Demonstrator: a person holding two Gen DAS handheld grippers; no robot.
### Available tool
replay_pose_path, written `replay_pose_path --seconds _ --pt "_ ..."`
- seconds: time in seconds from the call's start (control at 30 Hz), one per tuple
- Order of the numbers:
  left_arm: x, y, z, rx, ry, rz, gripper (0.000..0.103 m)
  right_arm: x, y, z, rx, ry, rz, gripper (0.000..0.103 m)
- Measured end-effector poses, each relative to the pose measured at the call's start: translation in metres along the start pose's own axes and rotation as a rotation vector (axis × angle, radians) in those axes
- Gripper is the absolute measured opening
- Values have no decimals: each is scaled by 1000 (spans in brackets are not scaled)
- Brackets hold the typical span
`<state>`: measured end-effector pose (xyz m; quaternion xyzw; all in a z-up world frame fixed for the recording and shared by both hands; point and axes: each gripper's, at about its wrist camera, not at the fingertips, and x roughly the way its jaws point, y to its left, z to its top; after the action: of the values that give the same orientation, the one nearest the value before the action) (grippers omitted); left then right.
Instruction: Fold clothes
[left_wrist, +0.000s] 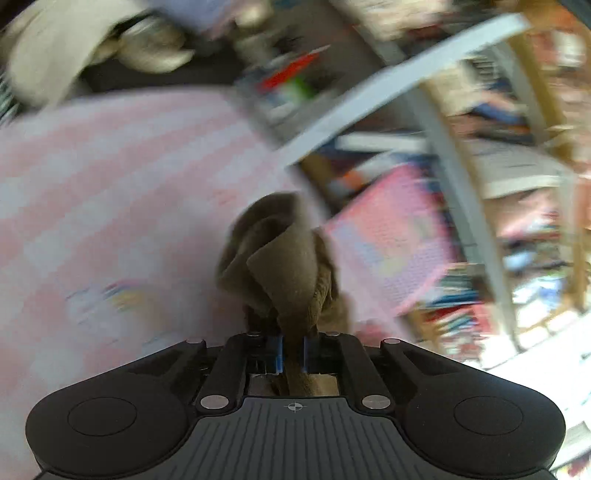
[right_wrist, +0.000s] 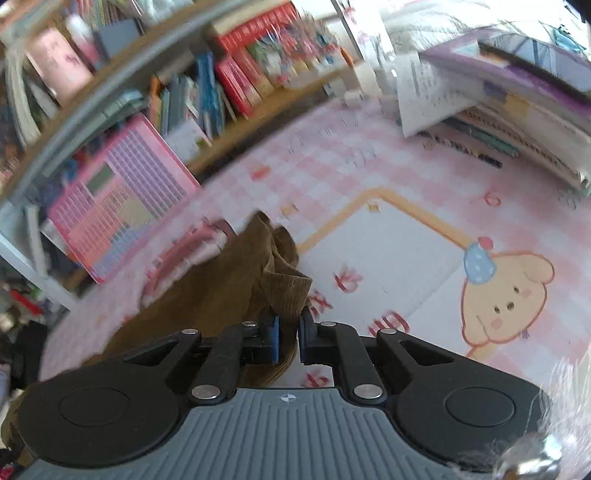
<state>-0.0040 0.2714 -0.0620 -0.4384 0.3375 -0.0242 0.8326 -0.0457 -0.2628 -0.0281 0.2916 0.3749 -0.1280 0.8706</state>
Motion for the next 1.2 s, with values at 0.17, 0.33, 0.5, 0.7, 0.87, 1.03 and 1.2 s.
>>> replay_pose_path --seconds 0.17,0.33,0.5,0.7,0.87,1.03,1.2 --pt "9 17 -6 -48 18 42 10 15 0 -16 -42 60 -84 11" --pt "0 11 -2 17 25 95 20 3 9 -25 -91 38 -103 32" --pt "-17 -8 -6 136 -23 113 38 -22 28 -44 -155 11 -85 43" --pt "-32 -15 -16 197 11 92 45 -42 56 -75 -276 3 -74 59" --pt "-39 -14 -34 236 59 107 45 -54 76 -101 -379 11 -54 68" --pt "-44 -14 -49 257 86 105 53 -56 92 -123 -457 51 -15 72" --pt "-42 -13 -51 241 99 103 60 -52 108 -131 -516 64 14 76"
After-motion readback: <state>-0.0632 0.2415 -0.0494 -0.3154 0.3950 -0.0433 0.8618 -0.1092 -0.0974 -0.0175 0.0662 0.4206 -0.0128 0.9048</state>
